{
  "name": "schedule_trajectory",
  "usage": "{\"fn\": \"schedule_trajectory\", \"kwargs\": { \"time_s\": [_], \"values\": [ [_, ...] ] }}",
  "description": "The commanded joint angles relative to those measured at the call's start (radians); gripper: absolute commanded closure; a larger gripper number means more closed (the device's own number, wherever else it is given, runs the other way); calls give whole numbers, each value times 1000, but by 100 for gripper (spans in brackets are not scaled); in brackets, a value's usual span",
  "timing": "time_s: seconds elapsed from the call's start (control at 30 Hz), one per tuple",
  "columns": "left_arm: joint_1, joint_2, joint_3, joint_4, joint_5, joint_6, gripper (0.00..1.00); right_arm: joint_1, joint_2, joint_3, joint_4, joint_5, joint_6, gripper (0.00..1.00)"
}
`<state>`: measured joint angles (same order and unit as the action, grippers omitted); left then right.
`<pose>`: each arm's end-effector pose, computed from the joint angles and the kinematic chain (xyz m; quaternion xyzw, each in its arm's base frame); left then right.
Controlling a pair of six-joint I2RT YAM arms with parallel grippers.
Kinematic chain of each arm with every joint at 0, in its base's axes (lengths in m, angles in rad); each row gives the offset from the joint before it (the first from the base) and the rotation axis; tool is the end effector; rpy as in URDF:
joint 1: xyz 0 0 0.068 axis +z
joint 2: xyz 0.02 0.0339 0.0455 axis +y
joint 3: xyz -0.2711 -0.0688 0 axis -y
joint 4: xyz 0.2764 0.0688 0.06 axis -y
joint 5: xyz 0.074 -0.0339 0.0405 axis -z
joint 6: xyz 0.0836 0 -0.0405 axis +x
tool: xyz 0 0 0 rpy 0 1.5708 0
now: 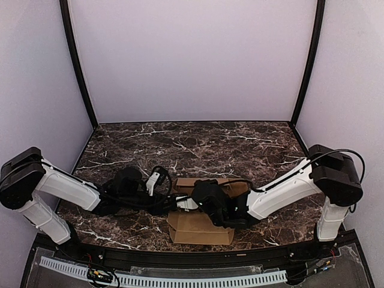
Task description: Fold the paper box
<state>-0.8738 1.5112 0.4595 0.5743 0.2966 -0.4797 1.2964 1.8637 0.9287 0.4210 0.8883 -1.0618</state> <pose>0.1930 -0.2686 0.1032 0.2407 0.8135 -0.4204 0.3218 0.1765 0.3877 0.1240 -0.6381 0.4979 -0.3153 0.4955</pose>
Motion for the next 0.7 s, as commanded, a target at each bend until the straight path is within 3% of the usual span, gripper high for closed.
{"fn": "schedule_trajectory", "kwargs": {
  "time_s": [0.0, 0.47, 0.67],
  "values": [
    [-15, -3, 9, 17, -30, 1, 65, 29, 23, -40, 104, 42, -39, 100],
    [-108, -8, -35, 65, -239, 46, 67, 73, 102, -136, 474, 136, -223, 100],
    [-151, -4, -69, 140, -365, 47, 65, 90, 105, -143, 481, 147, -226, 100]
  ]
}}
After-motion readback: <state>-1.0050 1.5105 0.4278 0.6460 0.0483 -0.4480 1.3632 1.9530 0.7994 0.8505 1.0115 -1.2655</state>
